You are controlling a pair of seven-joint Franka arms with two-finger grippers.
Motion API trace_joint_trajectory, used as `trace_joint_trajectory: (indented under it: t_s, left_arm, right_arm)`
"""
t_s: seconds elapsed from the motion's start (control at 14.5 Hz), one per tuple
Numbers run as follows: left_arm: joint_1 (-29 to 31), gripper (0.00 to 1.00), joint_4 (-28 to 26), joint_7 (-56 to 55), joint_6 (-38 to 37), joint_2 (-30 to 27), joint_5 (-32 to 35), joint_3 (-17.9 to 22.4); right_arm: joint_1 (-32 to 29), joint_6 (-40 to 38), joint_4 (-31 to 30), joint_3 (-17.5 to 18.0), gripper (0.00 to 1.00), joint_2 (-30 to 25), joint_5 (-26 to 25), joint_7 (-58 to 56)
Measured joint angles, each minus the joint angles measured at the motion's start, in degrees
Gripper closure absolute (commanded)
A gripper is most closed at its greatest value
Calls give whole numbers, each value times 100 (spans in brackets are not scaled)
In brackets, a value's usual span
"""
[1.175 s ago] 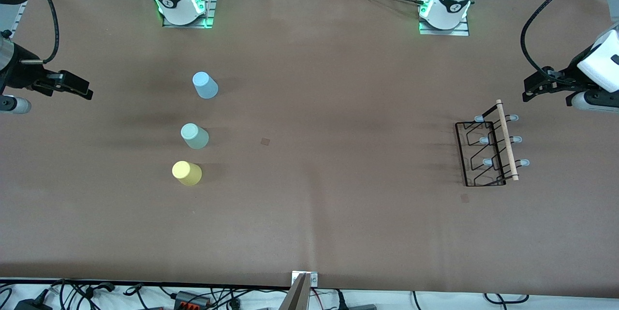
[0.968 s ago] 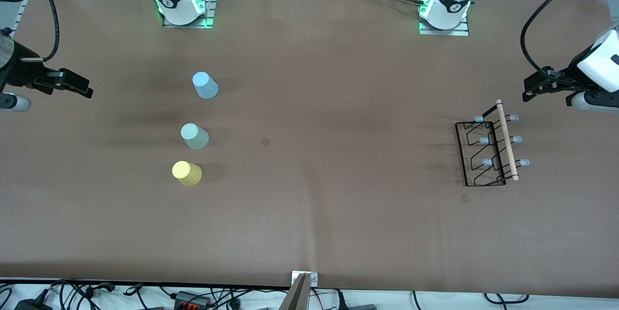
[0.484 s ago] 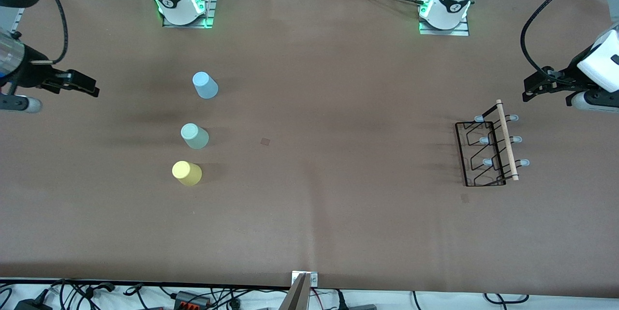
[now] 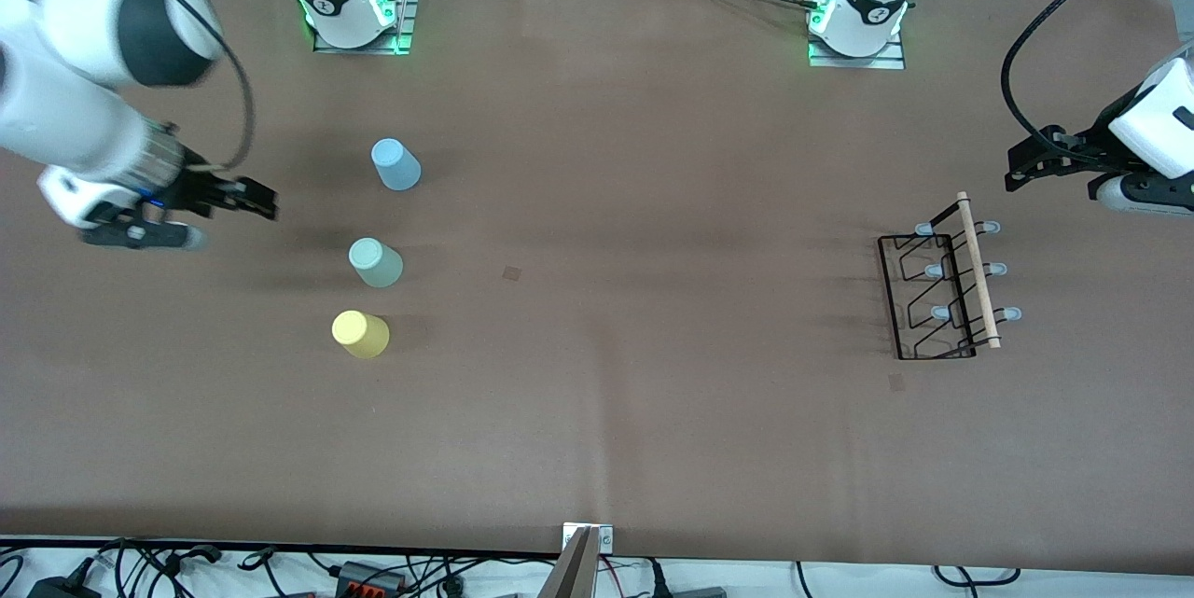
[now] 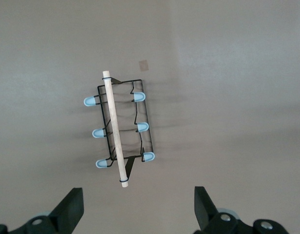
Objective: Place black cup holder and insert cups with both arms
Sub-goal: 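Reach the right gripper to the green cup while the left gripper reaches the holder, then grasp the green cup with the right gripper while the left gripper grasps the handle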
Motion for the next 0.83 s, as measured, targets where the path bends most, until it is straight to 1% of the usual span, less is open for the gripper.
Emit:
trace_joint_trajectory:
  t_s: [0.14,0.28,0.35,0.62,0.69,0.83]
  left_arm:
    - [-2,0,-2,0,-30,20,0,-6]
    - [30,0,-22,-2,-63,110,0,3]
    - [77,0,-47,-2,-84,213,0,8]
    - [377,0,-82,8,14,817,0,16]
    - [414,0,-112,8,208,959,0,16]
    - [446,1,-411,8,985,1166,0,14]
  right_arm:
    - [89,944,-579,40,0,144,0,218]
    - [171,1750,-915,54,0,321,0,297]
    - [208,1986,-999,55,0,411,0,356]
    - [407,2473,-1036,69,0,676,0,718]
    - [466,2617,-1037,72,0,751,0,738]
    - [589,2815,-1037,75,0,917,0,743]
